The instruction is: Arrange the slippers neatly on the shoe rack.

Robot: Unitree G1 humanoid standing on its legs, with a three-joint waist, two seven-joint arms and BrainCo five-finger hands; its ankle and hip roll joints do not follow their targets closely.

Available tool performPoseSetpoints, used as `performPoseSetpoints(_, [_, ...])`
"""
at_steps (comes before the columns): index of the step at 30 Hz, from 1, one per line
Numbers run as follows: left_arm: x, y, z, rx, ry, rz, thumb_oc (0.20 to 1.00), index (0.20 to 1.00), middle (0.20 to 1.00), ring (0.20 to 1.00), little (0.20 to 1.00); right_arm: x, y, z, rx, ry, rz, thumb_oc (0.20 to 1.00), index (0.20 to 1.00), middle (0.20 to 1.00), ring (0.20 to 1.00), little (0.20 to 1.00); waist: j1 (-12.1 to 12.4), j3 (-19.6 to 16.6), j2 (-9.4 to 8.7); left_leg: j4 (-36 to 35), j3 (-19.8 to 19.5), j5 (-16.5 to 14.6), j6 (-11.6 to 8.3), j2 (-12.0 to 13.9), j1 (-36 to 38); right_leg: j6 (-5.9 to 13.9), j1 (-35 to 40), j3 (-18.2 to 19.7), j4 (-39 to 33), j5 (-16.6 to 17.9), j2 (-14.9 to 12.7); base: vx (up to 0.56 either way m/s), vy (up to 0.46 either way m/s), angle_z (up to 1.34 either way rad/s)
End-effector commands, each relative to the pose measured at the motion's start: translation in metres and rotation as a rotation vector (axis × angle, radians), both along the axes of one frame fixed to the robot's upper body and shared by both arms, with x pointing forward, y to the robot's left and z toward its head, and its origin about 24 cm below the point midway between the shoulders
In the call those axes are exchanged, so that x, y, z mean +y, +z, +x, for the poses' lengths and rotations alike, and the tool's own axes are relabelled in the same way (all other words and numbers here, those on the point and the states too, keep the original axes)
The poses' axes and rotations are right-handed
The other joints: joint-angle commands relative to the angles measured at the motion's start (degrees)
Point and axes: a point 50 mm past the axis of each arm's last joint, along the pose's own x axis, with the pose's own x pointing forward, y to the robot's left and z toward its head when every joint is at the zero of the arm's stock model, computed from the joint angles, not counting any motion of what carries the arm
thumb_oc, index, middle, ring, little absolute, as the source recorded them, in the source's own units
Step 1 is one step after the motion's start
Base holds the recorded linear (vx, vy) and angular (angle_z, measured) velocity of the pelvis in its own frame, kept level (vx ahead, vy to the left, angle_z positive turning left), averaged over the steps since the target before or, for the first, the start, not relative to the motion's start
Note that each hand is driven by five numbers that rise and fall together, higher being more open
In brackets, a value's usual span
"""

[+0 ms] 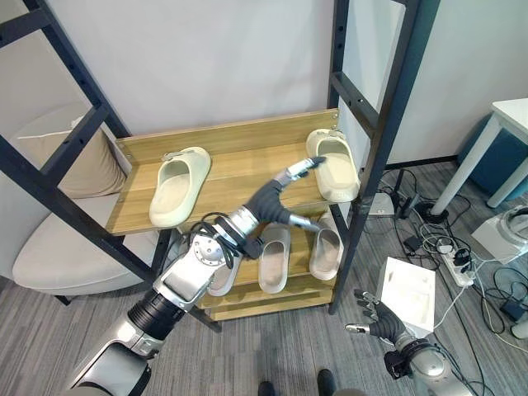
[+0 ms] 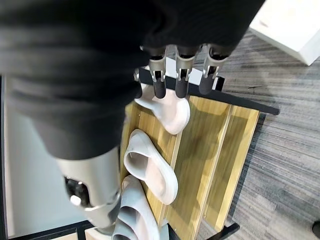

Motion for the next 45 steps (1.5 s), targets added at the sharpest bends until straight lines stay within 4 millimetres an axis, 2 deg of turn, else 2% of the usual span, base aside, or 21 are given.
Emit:
performPoseSetpoints(1, [-0.004, 0.028, 0.012, -0.188, 0.095, 0.001, 1.000, 1.000, 1.000, 1.000, 1.000, 0.011, 0.011, 0.006, -0.068, 0.023, 0.063, 1.000, 1.000, 1.000, 1.000, 1.000, 0.58, -0.88, -2.88, -0.38, -1.72, -1.22, -2.87, 1.55, 0.82, 5.54, 2.12, 0.02, 0.16, -2.28, -3.55, 0.04, 0.006, 0.02])
performPoseSetpoints(2, [0.020, 0.045, 0.025, -0.309, 0.304, 0.113, 1.000, 1.000, 1.000, 1.000, 1.000, 0.012, 0.009, 0.004, -0.059, 0.036, 0.071, 1.000, 1.000, 1.000, 1.000, 1.000, 0.16, -1.28, -2.87, -0.38, -1.38, -1.44, -2.88, 1.53, 0.97, 5.66, 2.14, 0.21, 0.09, -2.30, -3.55, 0.04, 0.006, 0.00])
performPoseSetpoints(3, [0.020, 0.045, 0.026, -0.311, 0.305, 0.114, 1.000, 1.000, 1.000, 1.000, 1.000, 0.013, 0.010, 0.004, -0.060, 0.037, 0.071, 1.000, 1.000, 1.000, 1.000, 1.000, 0.16, -1.22, -2.89, -0.38, -1.37, -1.45, -2.88, 1.53, 0.98, 5.66, 2.15, 0.22, 0.10, -2.31, -3.55, 0.04, 0.008, -0.02])
performPoseSetpoints(5, [0.037, 0.049, 0.034, -0.354, 0.431, 0.215, 1.000, 1.000, 1.000, 1.000, 1.000, 0.013, 0.008, 0.003, -0.053, 0.038, 0.078, 1.000, 1.000, 1.000, 1.000, 1.000, -0.09, -1.31, -2.81, -0.38, -1.02, -1.59, -2.87, 1.49, 1.01, 5.79, 2.06, 0.34, 0.09, -2.22, -3.56, 0.01, 0.005, -0.02])
performPoseSetpoints(7, [0.062, 0.058, 0.044, -0.401, 0.584, 0.335, 1.000, 1.000, 1.000, 1.000, 1.000, 0.012, 0.008, 0.002, -0.053, 0.041, 0.084, 1.000, 1.000, 1.000, 1.000, 1.000, -0.41, -1.27, -2.77, -0.38, -0.60, -1.72, -2.93, 1.56, 1.03, 5.99, 1.82, 0.71, 0.07, -2.11, -3.55, 0.03, 0.026, -0.08])
performPoseSetpoints(8, [0.088, 0.063, 0.050, -0.414, 0.718, 0.459, 1.000, 1.000, 1.000, 1.000, 1.000, 0.009, 0.008, 0.001, -0.051, 0.042, 0.077, 1.000, 1.000, 1.000, 1.000, 1.000, -0.65, -1.18, -2.75, -0.38, -0.26, -1.84, -2.96, 1.54, 1.02, 6.19, 1.53, 1.06, 0.05, -1.88, -3.56, 0.03, 0.031, -0.15])
performPoseSetpoints(12, [0.139, 0.073, 0.051, -0.396, 0.929, 0.600, 1.000, 1.000, 1.000, 1.000, 1.000, 0.006, 0.009, -0.001, -0.059, 0.026, 0.084, 1.000, 1.000, 1.000, 1.000, 1.000, -0.57, -0.95, -2.77, -0.38, 0.32, -2.03, -2.92, 1.39, 0.80, 6.57, 0.77, 1.63, 0.03, -1.58, -3.70, 0.03, 0.030, -0.11])
performPoseSetpoints(14, [0.152, 0.072, 0.049, -0.381, 0.977, 0.629, 1.000, 1.000, 1.000, 1.000, 1.000, 0.006, 0.007, -0.002, -0.056, 0.025, 0.087, 1.000, 1.000, 1.000, 1.000, 1.000, -0.38, -0.96, -2.84, -0.38, 0.37, -2.04, -2.90, 1.37, 0.67, 6.64, 0.62, 1.76, 0.03, -1.57, -3.71, 0.03, 0.020, -0.04])
performPoseSetpoints(15, [0.169, 0.069, 0.045, -0.345, 1.023, 0.635, 1.000, 1.000, 1.000, 1.000, 1.000, 0.007, 0.007, -0.002, -0.053, 0.025, 0.093, 1.000, 1.000, 1.000, 1.000, 1.000, -0.08, -0.79, -2.86, -0.38, 0.45, -2.12, -2.89, 1.35, 0.61, 6.70, 0.44, 1.87, 0.03, -1.49, -3.75, 0.03, 0.026, 0.00])
performPoseSetpoints(18, [0.174, 0.064, 0.042, -0.327, 1.033, 0.629, 1.000, 1.000, 1.000, 1.000, 1.000, 0.007, 0.006, -0.003, -0.050, 0.028, 0.092, 1.000, 1.000, 1.000, 1.000, 1.000, 0.05, -0.69, -2.87, -0.38, 0.38, -2.17, -2.89, 1.30, 0.57, 6.71, 0.38, 1.83, 0.03, -1.46, -3.81, 0.01, 0.014, -0.04])
performPoseSetpoints(20, [0.180, 0.048, 0.042, -0.263, 1.045, 0.654, 1.000, 1.000, 1.000, 1.000, 1.000, 0.010, 0.005, -0.004, -0.047, 0.040, 0.086, 1.000, 1.000, 1.000, 1.000, 1.000, 0.14, -0.33, -3.00, -0.38, 0.34, -2.18, -2.85, 1.23, 0.41, 6.74, 0.25, 1.81, 0.03, -1.48, -3.86, 0.00, 0.000, 0.00])
performPoseSetpoints(25, [0.182, 0.030, 0.048, -0.156, 1.058, 0.583, 1.000, 1.000, 1.000, 1.000, 1.000, 0.010, 0.006, -0.004, -0.052, 0.044, 0.082, 1.000, 1.000, 1.000, 1.000, 1.000, -0.45, 0.15, -3.45, -0.38, 0.83, -2.19, -2.78, 1.28, 0.14, 6.80, -0.27, 2.19, 0.03, -1.32, -3.70, 0.00, 0.006, -0.03])
performPoseSetpoints(30, [0.185, 0.030, 0.056, -0.101, 1.079, 0.556, 1.000, 1.000, 1.000, 1.000, 1.000, 0.008, 0.008, -0.003, -0.062, 0.035, 0.078, 1.000, 1.000, 1.000, 1.000, 1.000, -1.16, 0.41, -3.69, -0.38, 1.28, -2.16, -2.73, 1.35, -0.12, 6.90, -0.86, 2.69, 0.03, -1.06, -3.56, 0.00, 0.005, -0.07])
performPoseSetpoints(34, [0.194, 0.033, 0.060, -0.042, 1.125, 0.579, 1.000, 1.000, 1.000, 1.000, 1.000, 0.005, 0.011, -0.002, -0.075, 0.024, 0.077, 1.000, 1.000, 1.000, 1.000, 1.000, -2.26, 0.66, -3.91, -0.38, 2.08, -2.24, -2.70, 1.60, -0.43, 7.09, -1.90, 3.59, 0.03, -0.64, -3.35, 0.00, 0.006, -0.09])
performPoseSetpoints(35, [0.200, 0.034, 0.060, -0.017, 1.146, 0.595, 0.576, 0.576, 0.576, 0.576, 0.576, 0.005, 0.012, -0.002, -0.077, 0.024, 0.086, 1.000, 1.000, 1.000, 1.000, 1.000, -2.68, 0.72, -3.98, -0.38, 2.47, -2.23, -2.71, 1.68, -0.53, 7.13, -2.29, 3.94, 0.03, -0.47, -3.26, -0.01, 0.012, -0.15])
performPoseSetpoints(36, [0.205, 0.039, 0.060, -0.006, 1.160, 0.619, 0.200, 0.200, 0.200, 0.200, 0.200, 0.004, 0.013, -0.003, -0.077, 0.019, 0.091, 1.000, 1.000, 1.000, 1.000, 1.000, -3.00, 0.85, -4.09, -0.38, 2.85, -2.18, -2.73, 1.74, -0.72, 7.19, -2.70, 4.28, 0.03, -0.31, -3.18, -0.01, 0.006, -0.16])
performPoseSetpoints(40, [0.210, 0.048, 0.061, -0.005, 1.172, 0.669, 0.200, 0.200, 0.200, 0.200, 0.200, 0.004, 0.014, -0.004, -0.081, 0.018, 0.102, 1.000, 1.000, 1.000, 1.000, 1.000, -3.50, 0.98, -4.23, -0.38, 3.33, -2.15, -2.78, 1.90, -1.07, 7.30, -3.51, 4.98, 0.03, 0.09, -3.06, 0.00, 0.005, -0.11])
performPoseSetpoints(42, [0.206, 0.049, 0.063, -0.015, 1.159, 0.683, 0.200, 0.200, 0.200, 0.200, 0.200, 0.004, 0.014, -0.004, -0.082, 0.020, 0.106, 1.000, 1.000, 1.000, 1.000, 1.000, -3.61, 0.98, -4.24, -0.38, 3.52, -2.14, -2.81, 1.92, -1.08, 7.34, -3.64, 5.03, 0.03, 0.17, -2.96, 0.00, -0.002, -0.05])
performPoseSetpoints(45, [0.176, 0.051, 0.073, -0.081, 1.063, 0.662, 0.200, 0.200, 0.200, 0.200, 0.200, 0.004, 0.014, -0.004, -0.082, 0.013, 0.106, 1.000, 1.000, 1.000, 1.000, 1.000, -3.63, 1.19, -4.08, -0.38, 3.34, -2.29, -2.80, 1.93, -0.79, 7.31, -3.38, 5.05, 0.03, 0.05, -3.03, 0.00, -0.005, -0.02])
